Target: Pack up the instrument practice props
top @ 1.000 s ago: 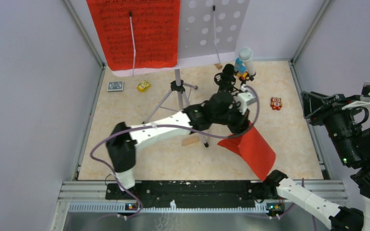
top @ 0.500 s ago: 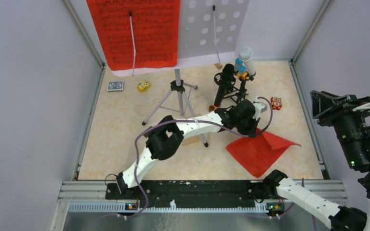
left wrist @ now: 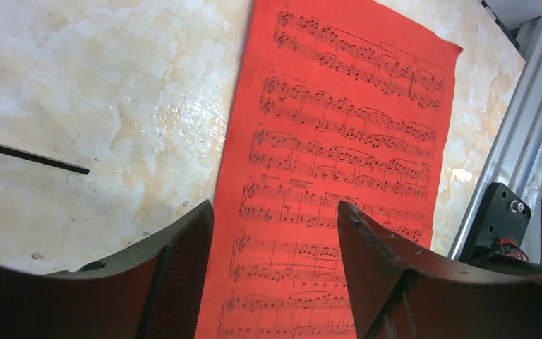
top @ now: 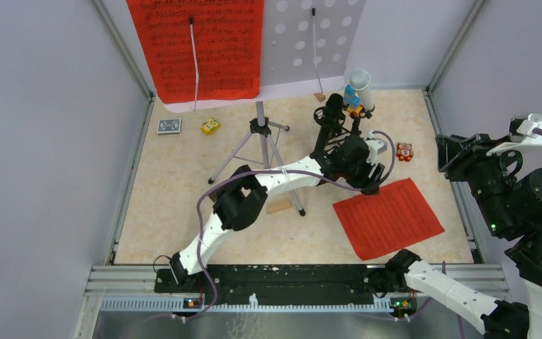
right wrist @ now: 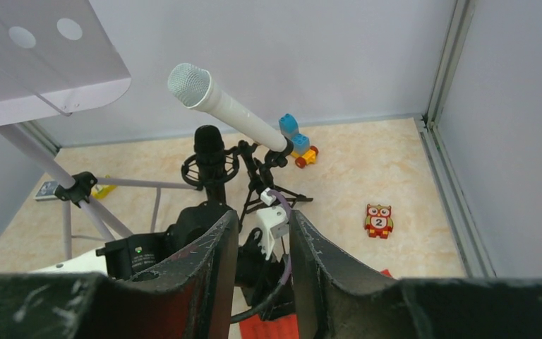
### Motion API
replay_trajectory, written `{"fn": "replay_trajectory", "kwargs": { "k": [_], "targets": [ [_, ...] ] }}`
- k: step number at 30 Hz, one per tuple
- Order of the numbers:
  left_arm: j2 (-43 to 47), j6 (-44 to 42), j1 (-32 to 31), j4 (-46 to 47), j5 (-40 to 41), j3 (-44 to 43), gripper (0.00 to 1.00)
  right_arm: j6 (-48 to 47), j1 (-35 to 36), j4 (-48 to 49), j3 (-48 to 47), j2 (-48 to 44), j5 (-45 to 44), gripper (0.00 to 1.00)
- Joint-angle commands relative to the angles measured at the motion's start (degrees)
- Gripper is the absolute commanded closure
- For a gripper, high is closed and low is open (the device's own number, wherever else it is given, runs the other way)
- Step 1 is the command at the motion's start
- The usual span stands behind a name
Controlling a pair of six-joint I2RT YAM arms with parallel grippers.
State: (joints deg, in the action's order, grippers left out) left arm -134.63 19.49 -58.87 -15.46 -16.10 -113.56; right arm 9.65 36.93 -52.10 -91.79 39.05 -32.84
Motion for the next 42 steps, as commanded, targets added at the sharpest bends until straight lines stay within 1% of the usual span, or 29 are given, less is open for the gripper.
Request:
{"fn": "replay_trajectory", "kwargs": {
  "k": [1, 4, 5, 6, 7, 11, 16, 18, 20, 23, 26, 32, 36, 42],
  "targets": [
    [6.48, -1.93, -0.08, 5.86, -0.24, 4.35, 0.26, 0.96, -0.28, -0.42, -0.52, 0.71, 0.10, 0.67],
    [14.73, -2.35, -0.08, 10.74, 3.45, 14.68, 0.17, 2.26, -0.28, -1.95, -0.44, 0.83, 0.24, 0.67],
    [17.46, -2.57, -0.10, 11.50, 4.71, 17.48, 0.11, 2.70, -0.29, -2.34, -0.06, 0.75, 0.65, 0.67],
    [21.48, -2.85, -0.18, 11.76, 5.51, 20.21, 0.08, 2.92, -0.28, -2.49, 0.63, 0.60, 1.21, 0.67],
    [23.37, -3.20, -0.19, 12.08, 6.24, 23.05, 0.07, 3.05, -0.28, -2.56, 1.57, 0.41, 1.88, 0.67],
    [38.84, -4.11, -0.93, 14.16, 9.68, 36.21, 0.03, 3.54, -0.29, -1.59, 6.21, -0.81, 4.89, 0.67],
    [58.80, -4.53, -4.31, 11.08, 20.44, 51.59, 0.01, 7.04, -0.29, -2.01, 10.39, -1.20, 11.06, 0.65],
    [65.72, -2.97, -4.47, 8.74, 22.82, 55.72, 0.01, 7.80, -0.28, -1.70, 12.72, -1.77, 12.45, 0.65],
    [71.40, -1.53, -4.50, 4.86, 25.62, 57.76, 0.01, 8.20, -0.28, -0.99, 15.10, -2.38, 12.71, 0.64],
    [76.49, -0.17, -4.43, -1.35, 31.29, 57.08, 0.01, 8.49, -0.29, 0.23, 17.12, -2.37, 12.69, 0.64],
    [78.59, -0.72, -4.44, -6.71, 36.01, 54.08, 0.01, 8.97, -0.34, 1.63, 18.44, -1.72, 13.82, 0.64],
    [77.02, -6.23, -4.47, -16.48, 41.04, 39.27, 0.01, 9.27, -0.29, 4.04, 19.94, -1.18, 16.30, 0.62],
    [75.24, -11.41, -4.49, -19.78, 40.42, 29.57, 0.01, 9.33, -0.28, 5.21, 20.59, -1.85, 16.45, 0.61],
    [68.04, -17.03, -4.48, -26.57, 42.30, 14.09, 0.01, 7.65, -0.28, 7.95, 21.50, -1.44, 21.40, 0.60]
  ]
}}
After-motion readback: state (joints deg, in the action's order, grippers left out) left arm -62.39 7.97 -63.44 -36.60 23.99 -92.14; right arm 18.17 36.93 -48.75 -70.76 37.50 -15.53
